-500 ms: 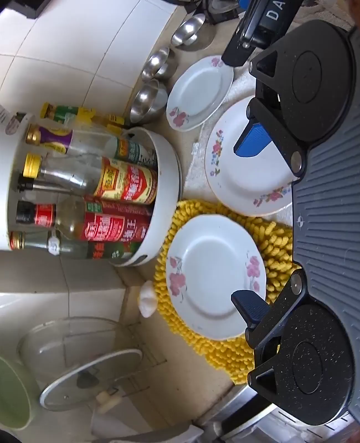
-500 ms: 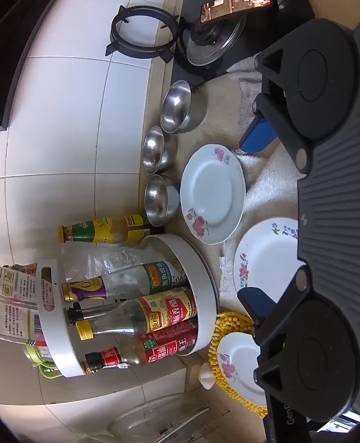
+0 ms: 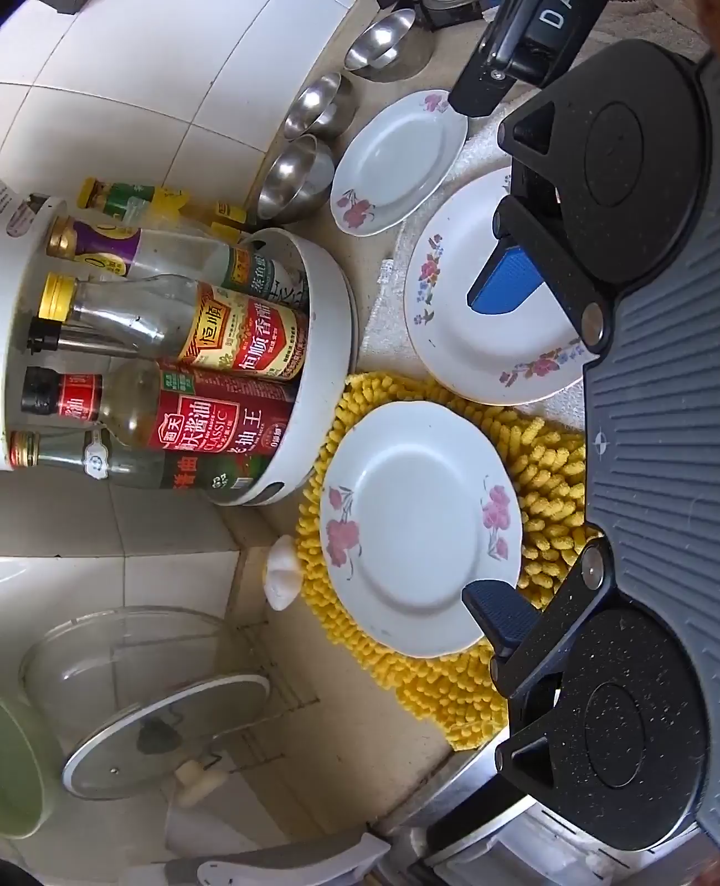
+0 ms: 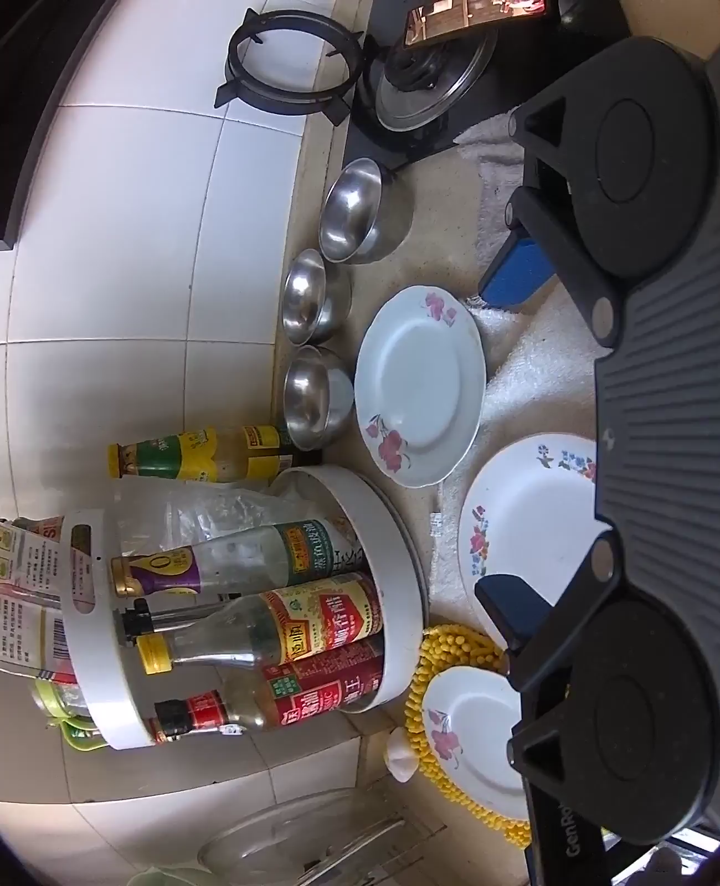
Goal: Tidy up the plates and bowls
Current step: 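Move the right gripper toward the floral-rim white plate on the towel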
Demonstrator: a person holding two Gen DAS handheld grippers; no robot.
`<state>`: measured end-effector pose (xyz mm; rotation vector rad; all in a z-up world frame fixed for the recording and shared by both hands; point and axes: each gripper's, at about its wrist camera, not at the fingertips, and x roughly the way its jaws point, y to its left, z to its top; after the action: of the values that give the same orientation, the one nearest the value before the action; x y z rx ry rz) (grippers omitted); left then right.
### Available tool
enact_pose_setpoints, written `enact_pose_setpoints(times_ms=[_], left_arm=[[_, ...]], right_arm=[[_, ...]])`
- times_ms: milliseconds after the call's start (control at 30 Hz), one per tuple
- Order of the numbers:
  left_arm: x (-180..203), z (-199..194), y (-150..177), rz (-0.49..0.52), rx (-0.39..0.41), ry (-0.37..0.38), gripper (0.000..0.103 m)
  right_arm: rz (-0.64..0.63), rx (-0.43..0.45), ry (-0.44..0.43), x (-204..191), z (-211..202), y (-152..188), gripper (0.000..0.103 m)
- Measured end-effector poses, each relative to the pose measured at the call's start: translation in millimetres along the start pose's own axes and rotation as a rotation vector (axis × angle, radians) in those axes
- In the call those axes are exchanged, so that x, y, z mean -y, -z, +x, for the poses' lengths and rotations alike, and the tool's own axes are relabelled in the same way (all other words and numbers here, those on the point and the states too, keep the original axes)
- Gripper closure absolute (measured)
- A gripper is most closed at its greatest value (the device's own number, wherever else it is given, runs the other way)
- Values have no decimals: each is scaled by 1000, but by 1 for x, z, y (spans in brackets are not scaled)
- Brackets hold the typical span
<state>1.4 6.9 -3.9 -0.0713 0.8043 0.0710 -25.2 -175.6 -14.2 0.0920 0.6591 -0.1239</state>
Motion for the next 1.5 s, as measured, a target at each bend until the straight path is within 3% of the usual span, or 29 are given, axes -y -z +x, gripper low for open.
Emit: enact_pose_setpoints(times_ms=[1000, 1500], left_arm=[[5, -1, 15, 6, -63, 4, 0], [18, 4, 20, -60, -106, -110, 1]], right_arm=[[-28, -65, 1, 1, 4, 6, 0], [-99, -124, -131, 14, 34, -3, 0]])
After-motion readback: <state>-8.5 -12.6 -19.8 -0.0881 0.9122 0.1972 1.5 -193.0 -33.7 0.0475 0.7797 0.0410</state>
